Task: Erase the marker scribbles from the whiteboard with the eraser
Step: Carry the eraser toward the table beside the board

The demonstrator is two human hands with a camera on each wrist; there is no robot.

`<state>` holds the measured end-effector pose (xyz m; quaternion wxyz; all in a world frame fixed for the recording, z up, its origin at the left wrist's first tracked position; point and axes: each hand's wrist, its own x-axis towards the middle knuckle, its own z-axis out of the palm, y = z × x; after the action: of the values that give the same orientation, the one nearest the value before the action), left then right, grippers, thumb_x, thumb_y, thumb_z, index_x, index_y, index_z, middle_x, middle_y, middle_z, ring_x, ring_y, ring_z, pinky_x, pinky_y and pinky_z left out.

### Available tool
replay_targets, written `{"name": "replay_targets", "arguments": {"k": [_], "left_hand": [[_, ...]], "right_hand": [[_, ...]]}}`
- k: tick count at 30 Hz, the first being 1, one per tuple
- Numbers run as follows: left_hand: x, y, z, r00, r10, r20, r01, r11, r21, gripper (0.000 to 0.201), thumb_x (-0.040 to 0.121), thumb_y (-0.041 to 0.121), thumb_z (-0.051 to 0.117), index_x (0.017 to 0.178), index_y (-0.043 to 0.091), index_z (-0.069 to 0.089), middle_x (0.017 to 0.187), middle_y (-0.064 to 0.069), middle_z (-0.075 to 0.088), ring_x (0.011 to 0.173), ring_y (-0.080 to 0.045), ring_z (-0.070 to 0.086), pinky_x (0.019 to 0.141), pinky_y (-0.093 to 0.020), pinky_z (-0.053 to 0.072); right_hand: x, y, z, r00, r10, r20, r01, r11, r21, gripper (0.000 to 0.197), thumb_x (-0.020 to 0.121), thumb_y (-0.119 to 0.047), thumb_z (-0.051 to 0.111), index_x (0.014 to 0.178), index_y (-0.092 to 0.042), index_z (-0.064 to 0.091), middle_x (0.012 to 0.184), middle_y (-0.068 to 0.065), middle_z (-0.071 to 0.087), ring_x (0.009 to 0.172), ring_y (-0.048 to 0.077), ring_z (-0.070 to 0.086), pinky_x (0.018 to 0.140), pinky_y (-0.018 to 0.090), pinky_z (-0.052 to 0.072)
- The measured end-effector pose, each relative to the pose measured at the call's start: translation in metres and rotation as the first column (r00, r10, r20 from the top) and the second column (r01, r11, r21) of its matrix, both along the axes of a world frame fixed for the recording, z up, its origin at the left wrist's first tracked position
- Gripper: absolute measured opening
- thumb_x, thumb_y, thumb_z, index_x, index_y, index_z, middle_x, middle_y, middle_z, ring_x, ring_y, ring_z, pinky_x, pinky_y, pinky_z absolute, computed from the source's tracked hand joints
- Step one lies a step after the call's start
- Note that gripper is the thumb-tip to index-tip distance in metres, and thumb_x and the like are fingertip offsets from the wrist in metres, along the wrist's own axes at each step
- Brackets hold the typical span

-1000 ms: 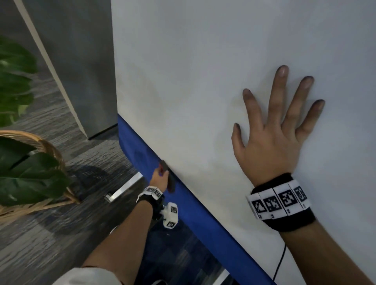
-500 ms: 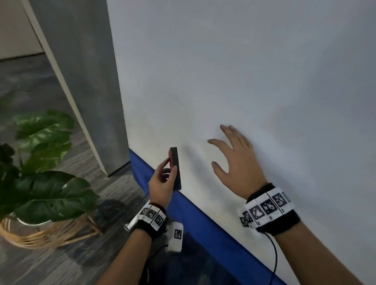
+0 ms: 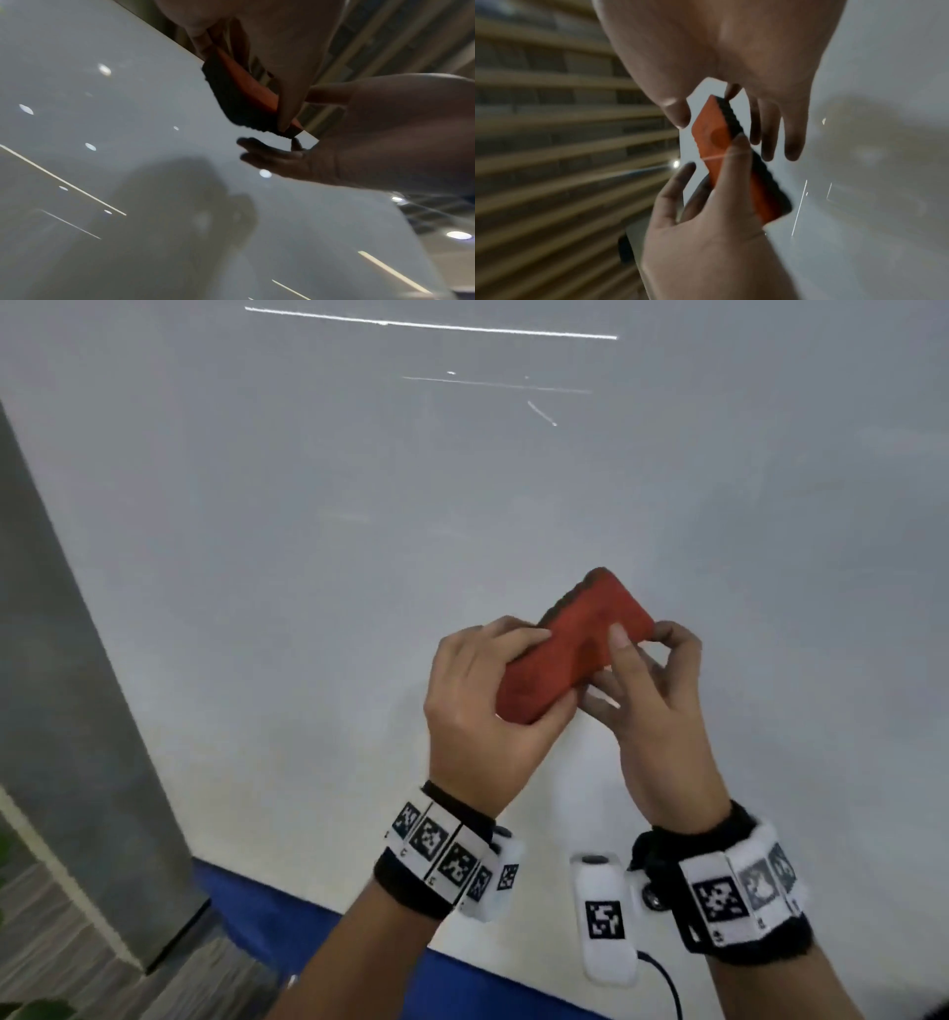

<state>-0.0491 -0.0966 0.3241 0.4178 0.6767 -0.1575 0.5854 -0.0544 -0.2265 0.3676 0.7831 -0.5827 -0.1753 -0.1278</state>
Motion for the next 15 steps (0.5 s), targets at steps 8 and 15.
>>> {"name": "replay_targets", "arguments": {"k": [8,15], "left_hand": [[-0.031,-0.176,-0.025,0.866,-0.419,-0.272,0.468,0.872,0.144,0.060,0.085,0.015,0.083,0.140,0.017,0.058,0.119,0.011,0.072,0.114,-0.010,0.062,0.104,-0.031,0.044],[-0.011,-0.249,-0.151,0.726,-0.385,-0.570,0.584,0.783,0.214,0.030,0.093,0.023,0.074,0.118,0.034,0.062,0.085,0.014,0.054,0.086,-0.008,0.053,0.080,-0.030,0.051]], "right_hand": [[-0.030,-0.192,-0.027,0.913,-0.381,-0.147,0.386,0.922,0.006,0.059,0.093,-0.023,0.073,0.141,-0.026,0.039,0.121,0.006,0.068,0.100,0.019,0.072,0.073,0.035,0.058],[-0.069,-0.403,-0.091,0.500,-0.865,0.050,0.753,0.405,-0.519,0.071,0.084,-0.034,0.081,0.146,-0.023,0.047,0.124,0.004,0.050,0.100,0.026,0.063,0.090,0.040,0.054]]}}
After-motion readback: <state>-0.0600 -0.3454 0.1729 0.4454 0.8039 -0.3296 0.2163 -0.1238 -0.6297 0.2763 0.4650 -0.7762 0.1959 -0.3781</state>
